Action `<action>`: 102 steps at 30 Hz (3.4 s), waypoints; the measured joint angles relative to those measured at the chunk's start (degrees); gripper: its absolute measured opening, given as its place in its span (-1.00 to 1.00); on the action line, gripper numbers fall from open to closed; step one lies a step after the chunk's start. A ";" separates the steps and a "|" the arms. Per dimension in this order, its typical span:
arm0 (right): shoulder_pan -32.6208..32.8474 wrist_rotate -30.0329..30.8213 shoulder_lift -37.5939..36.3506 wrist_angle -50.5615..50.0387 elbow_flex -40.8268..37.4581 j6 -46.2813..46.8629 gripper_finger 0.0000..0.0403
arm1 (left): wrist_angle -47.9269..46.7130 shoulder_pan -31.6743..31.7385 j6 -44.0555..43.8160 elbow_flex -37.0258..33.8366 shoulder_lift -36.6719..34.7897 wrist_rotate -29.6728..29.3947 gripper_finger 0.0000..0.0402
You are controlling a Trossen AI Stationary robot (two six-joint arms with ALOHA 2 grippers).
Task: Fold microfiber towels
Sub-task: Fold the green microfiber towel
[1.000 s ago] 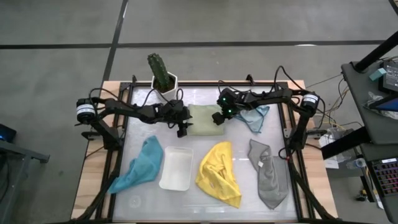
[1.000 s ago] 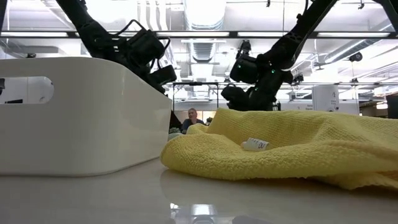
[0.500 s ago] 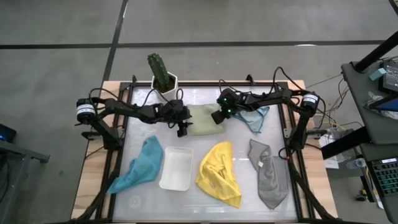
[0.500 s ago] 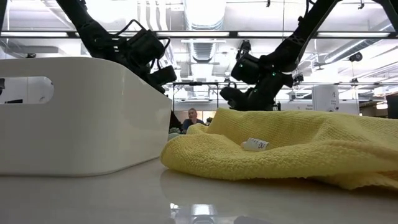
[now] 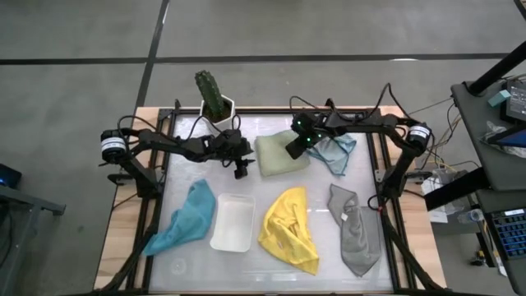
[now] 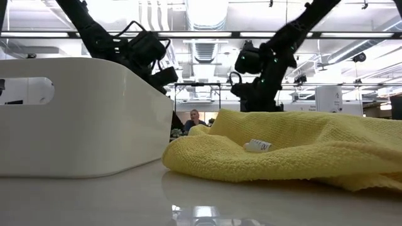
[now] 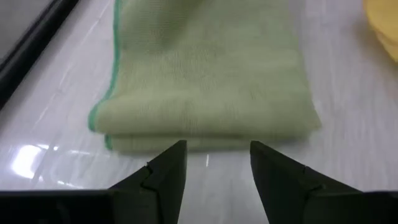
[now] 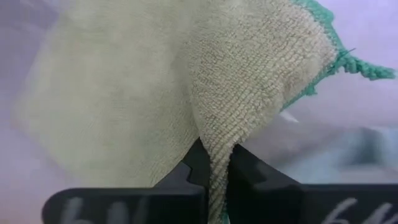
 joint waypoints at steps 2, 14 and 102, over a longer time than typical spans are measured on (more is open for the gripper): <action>0.02 3.98 0.47 -5.41 3.26 -1.80 -0.93 | 2.21 0.05 -0.13 0.00 0.82 0.18 -0.20; 1.40 5.83 7.00 -13.69 16.62 -5.62 -0.93 | 3.98 0.33 -0.38 5.03 9.86 0.40 -0.20; 1.78 0.36 6.55 -13.61 22.03 -18.47 -0.04 | -8.50 0.87 -0.26 3.43 4.10 0.03 -0.20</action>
